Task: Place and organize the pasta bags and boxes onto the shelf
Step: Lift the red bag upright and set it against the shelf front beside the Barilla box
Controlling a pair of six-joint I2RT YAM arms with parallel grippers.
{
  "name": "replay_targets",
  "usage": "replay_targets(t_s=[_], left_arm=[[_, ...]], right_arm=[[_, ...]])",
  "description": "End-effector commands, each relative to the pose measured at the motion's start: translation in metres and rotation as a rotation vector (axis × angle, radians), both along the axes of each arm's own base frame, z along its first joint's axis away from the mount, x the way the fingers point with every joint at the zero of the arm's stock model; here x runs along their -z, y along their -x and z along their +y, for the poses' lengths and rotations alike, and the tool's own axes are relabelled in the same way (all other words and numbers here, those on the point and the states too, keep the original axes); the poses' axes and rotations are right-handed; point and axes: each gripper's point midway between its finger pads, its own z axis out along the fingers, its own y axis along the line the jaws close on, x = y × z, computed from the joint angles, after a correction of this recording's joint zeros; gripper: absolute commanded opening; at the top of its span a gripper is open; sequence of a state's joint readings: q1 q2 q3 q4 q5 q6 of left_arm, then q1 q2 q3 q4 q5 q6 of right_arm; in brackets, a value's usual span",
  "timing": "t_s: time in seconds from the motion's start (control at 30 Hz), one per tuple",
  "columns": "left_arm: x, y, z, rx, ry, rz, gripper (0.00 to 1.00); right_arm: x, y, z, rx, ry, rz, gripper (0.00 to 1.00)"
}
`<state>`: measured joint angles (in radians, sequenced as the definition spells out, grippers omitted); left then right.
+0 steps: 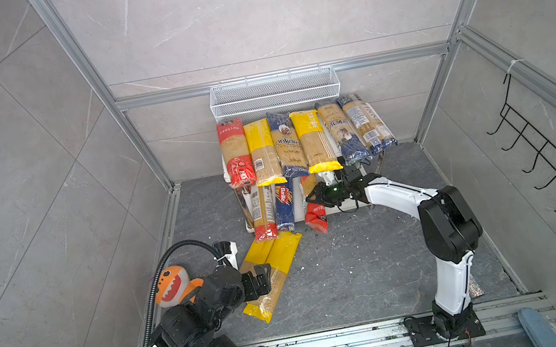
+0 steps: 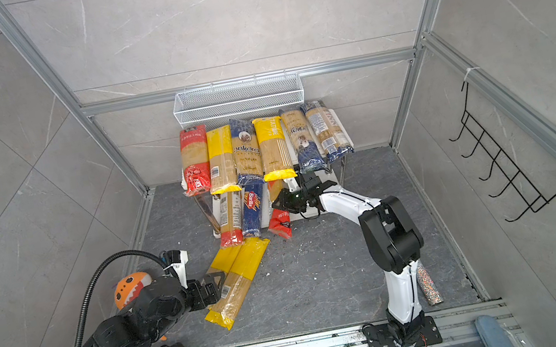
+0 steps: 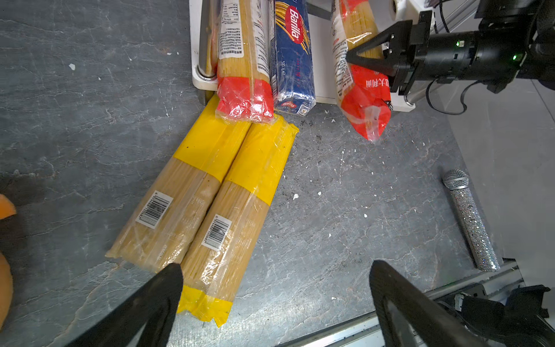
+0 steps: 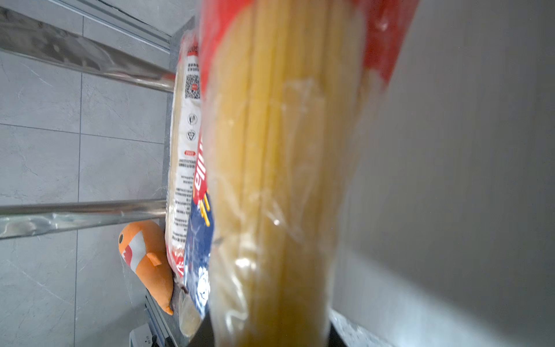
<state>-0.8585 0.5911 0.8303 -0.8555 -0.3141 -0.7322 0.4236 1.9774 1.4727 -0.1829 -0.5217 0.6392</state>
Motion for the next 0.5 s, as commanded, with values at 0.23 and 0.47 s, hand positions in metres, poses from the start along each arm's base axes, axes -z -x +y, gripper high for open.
replay_targets(t_s=[0.23, 0.47], left_arm=[[-0.031, -0.012, -0.001, -0.003, 0.0, -0.104, 1.0], [-0.032, -0.012, -0.003, 0.008, -0.006, -0.105, 1.0]], right_arm=[[-0.015, -0.04, 0.007, -0.012, 0.022, -0.127, 0.44], [-0.006, -0.038, -0.008, 0.028, 0.099, -0.118, 0.65]])
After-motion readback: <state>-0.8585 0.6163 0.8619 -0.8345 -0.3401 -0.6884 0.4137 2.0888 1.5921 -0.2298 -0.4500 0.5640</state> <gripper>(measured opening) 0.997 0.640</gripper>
